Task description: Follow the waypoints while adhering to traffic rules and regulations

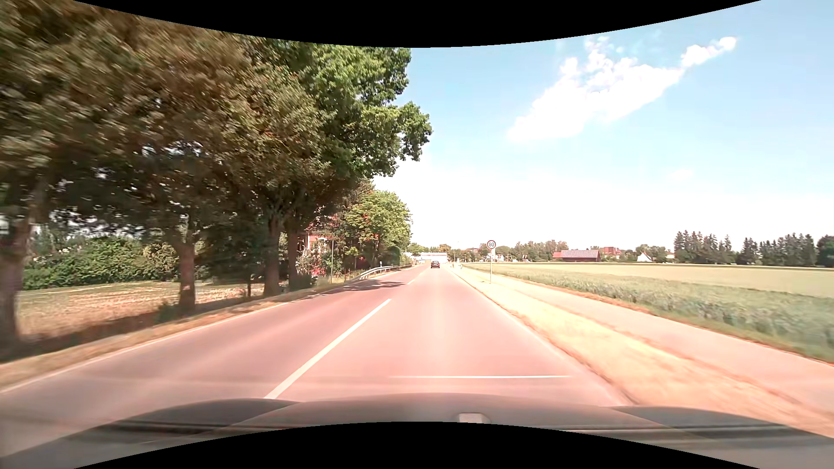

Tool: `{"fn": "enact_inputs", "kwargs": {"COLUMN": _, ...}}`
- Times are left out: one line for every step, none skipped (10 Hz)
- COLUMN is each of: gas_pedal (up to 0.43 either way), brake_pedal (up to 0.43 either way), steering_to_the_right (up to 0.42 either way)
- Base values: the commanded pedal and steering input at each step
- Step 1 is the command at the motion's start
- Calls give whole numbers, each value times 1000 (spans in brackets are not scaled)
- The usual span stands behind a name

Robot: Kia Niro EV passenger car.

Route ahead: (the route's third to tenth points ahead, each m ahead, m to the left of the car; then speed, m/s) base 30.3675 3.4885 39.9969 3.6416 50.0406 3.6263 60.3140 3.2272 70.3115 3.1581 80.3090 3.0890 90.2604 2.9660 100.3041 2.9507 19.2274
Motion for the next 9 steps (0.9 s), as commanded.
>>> {"fn": "enact_inputs", "kwargs": {"gas_pedal": 189, "brake_pedal": 0, "steering_to_the_right": -1}}
{"fn": "enact_inputs", "kwargs": {"gas_pedal": 189, "brake_pedal": 0, "steering_to_the_right": -1}}
{"fn": "enact_inputs", "kwargs": {"gas_pedal": 189, "brake_pedal": 0, "steering_to_the_right": -1}}
{"fn": "enact_inputs", "kwargs": {"gas_pedal": 189, "brake_pedal": 0, "steering_to_the_right": -1}}
{"fn": "enact_inputs", "kwargs": {"gas_pedal": 189, "brake_pedal": 0, "steering_to_the_right": -1}}
{"fn": "enact_inputs", "kwargs": {"gas_pedal": 189, "brake_pedal": 0, "steering_to_the_right": -1}}
{"fn": "enact_inputs", "kwargs": {"gas_pedal": 189, "brake_pedal": 0, "steering_to_the_right": -1}}
{"fn": "enact_inputs", "kwargs": {"gas_pedal": 189, "brake_pedal": 0, "steering_to_the_right": -1}}
{"fn": "enact_inputs", "kwargs": {"gas_pedal": 189, "brake_pedal": 0, "steering_to_the_right": -1}}
